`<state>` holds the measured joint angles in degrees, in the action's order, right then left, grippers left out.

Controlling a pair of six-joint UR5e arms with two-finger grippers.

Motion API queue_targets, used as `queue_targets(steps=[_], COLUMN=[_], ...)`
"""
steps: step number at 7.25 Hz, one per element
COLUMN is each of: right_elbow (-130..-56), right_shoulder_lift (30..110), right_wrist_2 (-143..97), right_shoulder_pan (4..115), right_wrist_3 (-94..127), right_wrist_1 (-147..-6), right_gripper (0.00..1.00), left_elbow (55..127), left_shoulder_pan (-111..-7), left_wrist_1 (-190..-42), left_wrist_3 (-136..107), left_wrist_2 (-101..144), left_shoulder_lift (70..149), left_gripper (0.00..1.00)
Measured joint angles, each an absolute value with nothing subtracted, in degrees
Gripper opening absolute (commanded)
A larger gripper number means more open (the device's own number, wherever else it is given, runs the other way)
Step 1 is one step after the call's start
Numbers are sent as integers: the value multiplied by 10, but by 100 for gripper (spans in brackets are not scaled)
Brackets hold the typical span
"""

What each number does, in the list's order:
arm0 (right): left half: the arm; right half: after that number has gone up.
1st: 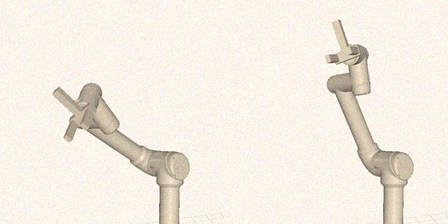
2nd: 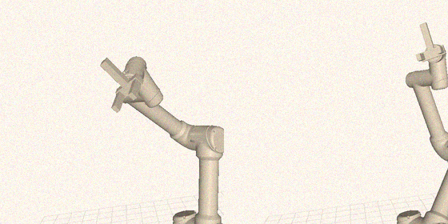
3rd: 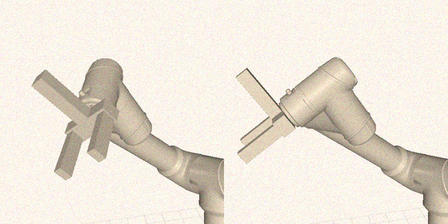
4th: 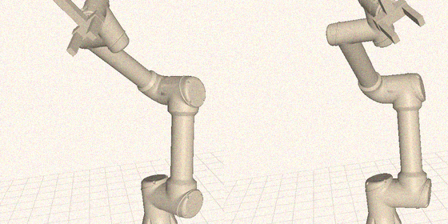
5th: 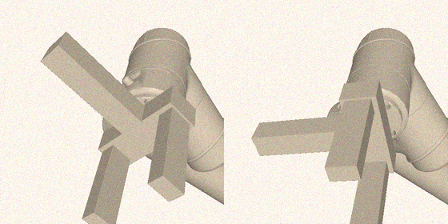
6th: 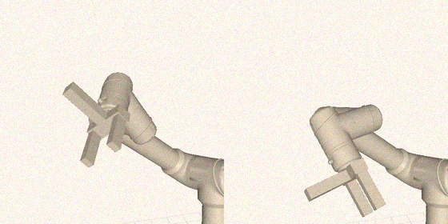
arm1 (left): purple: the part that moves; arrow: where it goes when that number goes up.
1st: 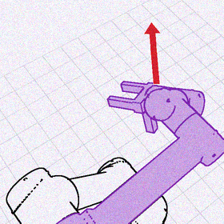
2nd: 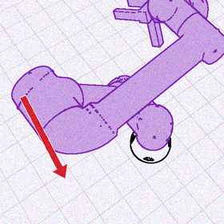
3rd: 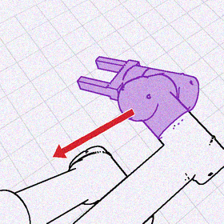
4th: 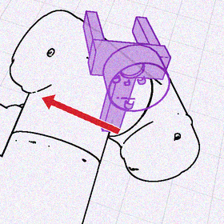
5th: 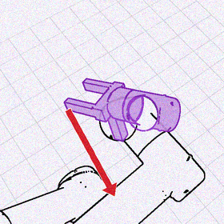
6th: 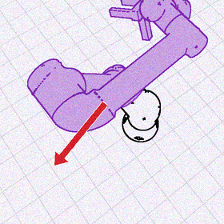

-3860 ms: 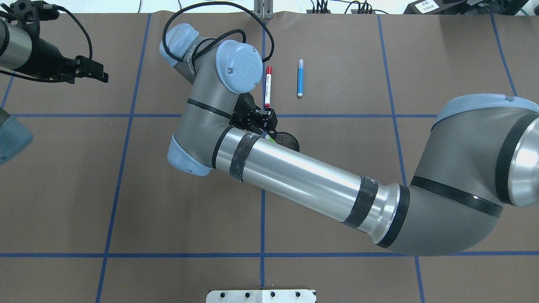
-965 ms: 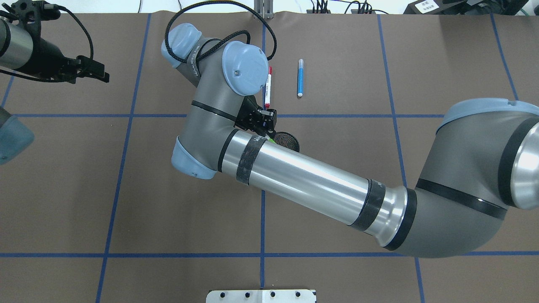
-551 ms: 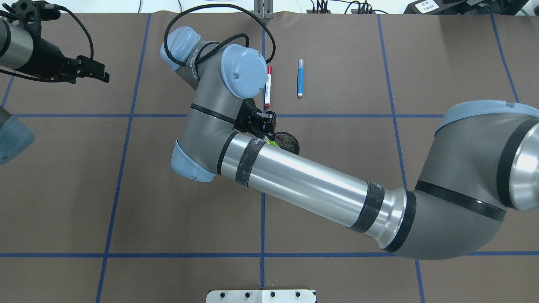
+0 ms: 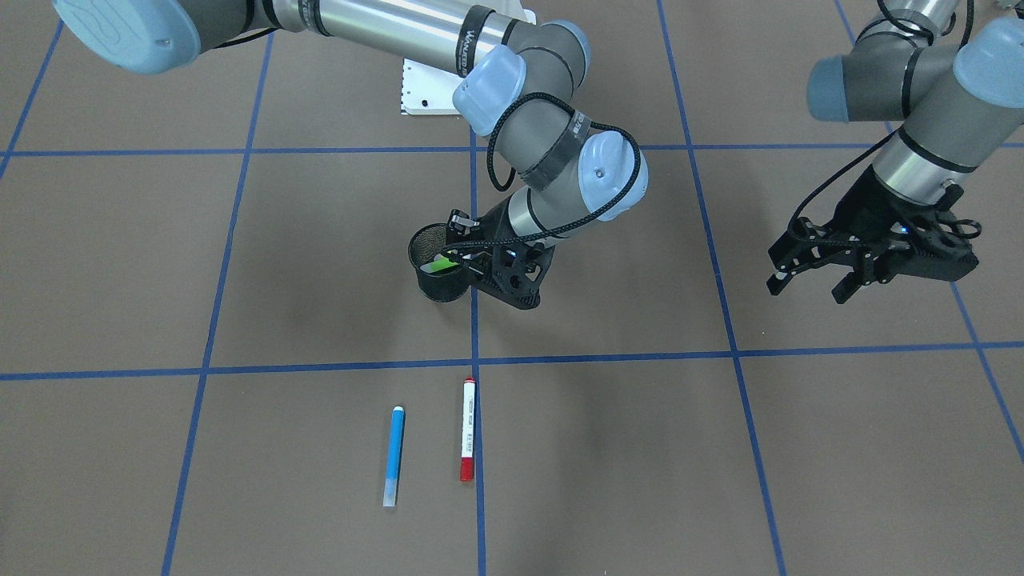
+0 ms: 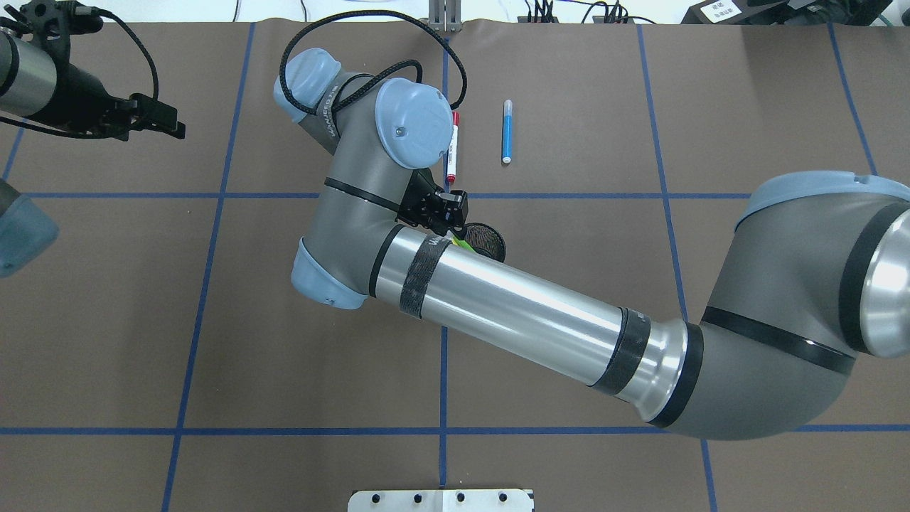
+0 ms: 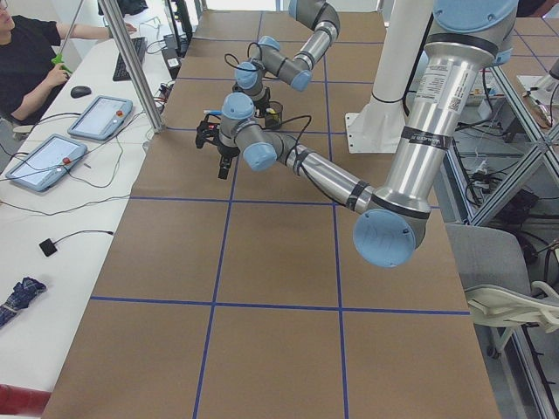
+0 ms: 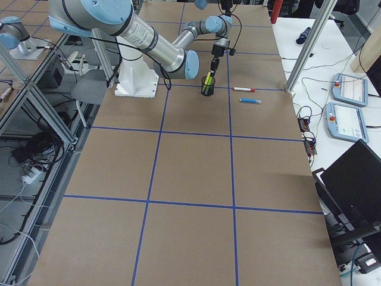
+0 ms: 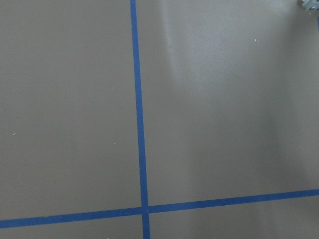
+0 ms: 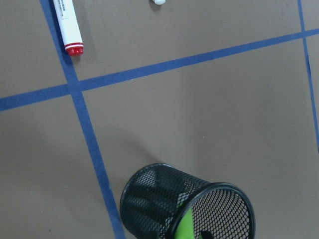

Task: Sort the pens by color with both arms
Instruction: 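Lower the right gripper over the cup and grasp the green highlighter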

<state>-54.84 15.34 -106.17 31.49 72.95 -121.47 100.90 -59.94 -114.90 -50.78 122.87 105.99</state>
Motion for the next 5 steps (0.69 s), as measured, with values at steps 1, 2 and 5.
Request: queue_targets(steps=[1,2,5], right_elbow=[-552,-561,-580], right_shoulder_lift=[156,161,172], right_wrist_2=[-1062,-1062,-1063], right_shoulder_pan=[315,315,314], right_wrist_3=[729,729,729], right_wrist_1=[-1215,-1215,-1215], right_gripper=[17,14,8], left_elbow=[1009,1009,1009], left_shoulder_pan=[-599,-599,-599], left_wrist_1=[-1149,-1149,-1149], left_wrist_3=[-508,-508,-508], left_wrist_2=[1229,1229,1228], left_shoulder_lift=[1060,1059,1059], left_gripper=[99,99,99])
